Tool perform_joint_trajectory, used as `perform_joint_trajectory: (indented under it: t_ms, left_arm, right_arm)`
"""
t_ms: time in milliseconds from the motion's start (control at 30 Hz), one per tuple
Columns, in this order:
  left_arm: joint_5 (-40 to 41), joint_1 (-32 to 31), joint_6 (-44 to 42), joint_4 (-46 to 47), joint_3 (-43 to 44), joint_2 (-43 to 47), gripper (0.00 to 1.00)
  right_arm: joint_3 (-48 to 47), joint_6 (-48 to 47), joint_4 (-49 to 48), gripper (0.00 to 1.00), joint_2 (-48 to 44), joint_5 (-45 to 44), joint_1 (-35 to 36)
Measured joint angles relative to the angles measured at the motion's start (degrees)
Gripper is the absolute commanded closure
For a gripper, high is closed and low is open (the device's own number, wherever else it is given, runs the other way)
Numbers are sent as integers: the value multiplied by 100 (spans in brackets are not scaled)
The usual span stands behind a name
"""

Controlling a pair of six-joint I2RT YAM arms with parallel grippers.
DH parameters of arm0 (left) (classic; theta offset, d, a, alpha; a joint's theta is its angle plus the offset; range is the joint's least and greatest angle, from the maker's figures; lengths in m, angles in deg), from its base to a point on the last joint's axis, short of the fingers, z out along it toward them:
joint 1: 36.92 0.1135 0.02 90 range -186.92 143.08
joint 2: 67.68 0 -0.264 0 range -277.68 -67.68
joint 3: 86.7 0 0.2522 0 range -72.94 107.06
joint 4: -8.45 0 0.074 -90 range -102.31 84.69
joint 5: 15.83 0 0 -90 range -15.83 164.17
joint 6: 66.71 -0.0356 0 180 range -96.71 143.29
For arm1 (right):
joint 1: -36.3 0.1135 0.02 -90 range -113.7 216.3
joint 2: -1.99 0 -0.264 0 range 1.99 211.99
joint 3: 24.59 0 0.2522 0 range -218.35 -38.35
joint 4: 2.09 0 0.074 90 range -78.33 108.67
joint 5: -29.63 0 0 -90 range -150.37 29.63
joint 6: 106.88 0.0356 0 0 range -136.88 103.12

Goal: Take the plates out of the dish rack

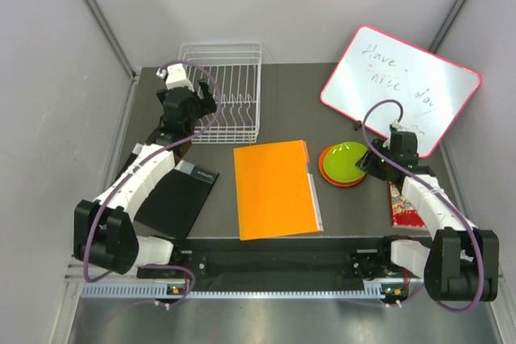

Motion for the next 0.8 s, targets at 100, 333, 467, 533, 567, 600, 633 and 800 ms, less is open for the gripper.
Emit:
perform_joint_trajectory:
  t_ms: [100, 333, 467, 533, 567, 600, 633, 800]
  left_arm:
    - [-98, 168, 59, -48, 0, -42, 6]
    - [-214, 444, 85, -192, 0, -181, 7]
    - [-225, 634, 122, -186, 0, -304, 9]
    - [-221, 734, 122, -157, 0, -433, 10]
    - [-219, 761, 122, -155, 0, -498, 11]
    - [-216, 796, 120, -142, 0, -575, 11]
    - [-212, 820, 120, -125, 0, -649, 12]
    - [-197, 911, 125, -24, 28, -1147, 14]
  right_arm:
    - [-22, -138, 247, 41, -9, -96, 0]
    - [-365, -400, 774, 34, -286, -398, 0]
    - [-420, -435, 894, 34, -597, -544, 0]
    - [-422, -437, 957, 33, -739, -586, 0]
    - [-424, -435, 977, 33, -778, -588, 0]
    - [-426, -437, 1001, 33, -811, -586, 0]
    - [-426, -437, 1019, 33, -824, -588, 0]
    - [-455, -457, 1067, 33, -815, -588, 0]
